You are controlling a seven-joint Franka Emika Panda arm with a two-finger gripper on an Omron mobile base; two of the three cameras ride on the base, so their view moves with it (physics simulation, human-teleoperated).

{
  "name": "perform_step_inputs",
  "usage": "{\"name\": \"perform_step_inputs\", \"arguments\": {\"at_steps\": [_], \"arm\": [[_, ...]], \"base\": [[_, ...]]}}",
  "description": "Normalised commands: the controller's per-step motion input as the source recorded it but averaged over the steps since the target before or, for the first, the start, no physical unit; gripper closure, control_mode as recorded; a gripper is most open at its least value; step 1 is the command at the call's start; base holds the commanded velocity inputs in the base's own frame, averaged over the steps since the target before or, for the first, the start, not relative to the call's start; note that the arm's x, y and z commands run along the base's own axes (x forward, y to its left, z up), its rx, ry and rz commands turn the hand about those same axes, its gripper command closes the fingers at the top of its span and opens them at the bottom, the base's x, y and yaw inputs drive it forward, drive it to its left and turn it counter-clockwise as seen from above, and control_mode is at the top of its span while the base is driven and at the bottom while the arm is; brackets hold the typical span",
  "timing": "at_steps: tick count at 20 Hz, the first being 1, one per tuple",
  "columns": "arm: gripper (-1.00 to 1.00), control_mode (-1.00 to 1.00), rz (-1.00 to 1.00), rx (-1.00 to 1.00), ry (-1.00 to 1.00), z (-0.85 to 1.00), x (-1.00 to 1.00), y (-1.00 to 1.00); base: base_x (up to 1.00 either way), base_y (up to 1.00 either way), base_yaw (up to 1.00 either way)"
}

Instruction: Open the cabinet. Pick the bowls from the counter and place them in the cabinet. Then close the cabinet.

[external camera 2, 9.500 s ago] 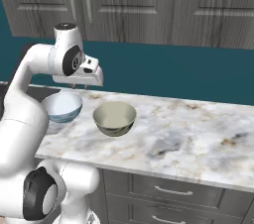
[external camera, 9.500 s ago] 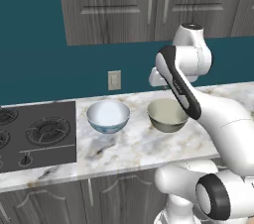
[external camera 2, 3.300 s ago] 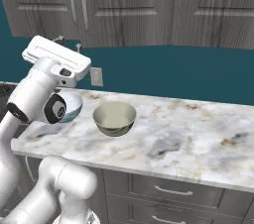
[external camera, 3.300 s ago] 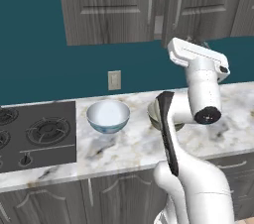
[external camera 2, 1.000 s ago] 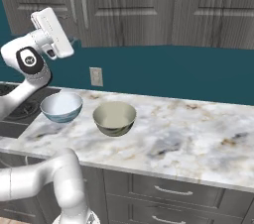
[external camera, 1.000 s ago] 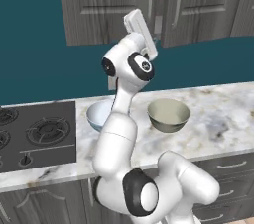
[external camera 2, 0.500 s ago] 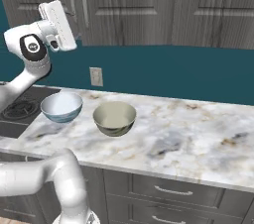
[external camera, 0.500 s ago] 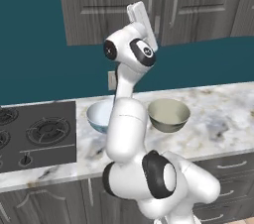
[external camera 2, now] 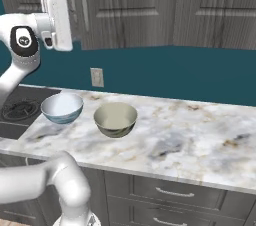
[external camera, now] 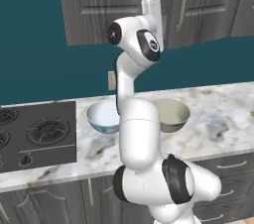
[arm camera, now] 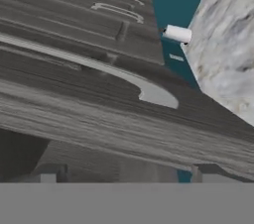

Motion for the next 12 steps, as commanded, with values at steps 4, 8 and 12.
{"name": "perform_step_inputs", "arguments": {"at_steps": [4,8,12], "arm": [[-1.00,-1.00,-0.13,0.33,-0.31,-0.14,-0.67,-1.00],[-1.00,-1.00,-0.12,0.27,-0.43,-0.18,-0.71,-1.00],[-1.00,-1.00,-0.08,0.19,-0.39,-0.50,-0.47,-0.99]], "base": [[0.00,0.00,0.00],[0.00,0.00,0.00],[0.00,0.00,0.00]]}}
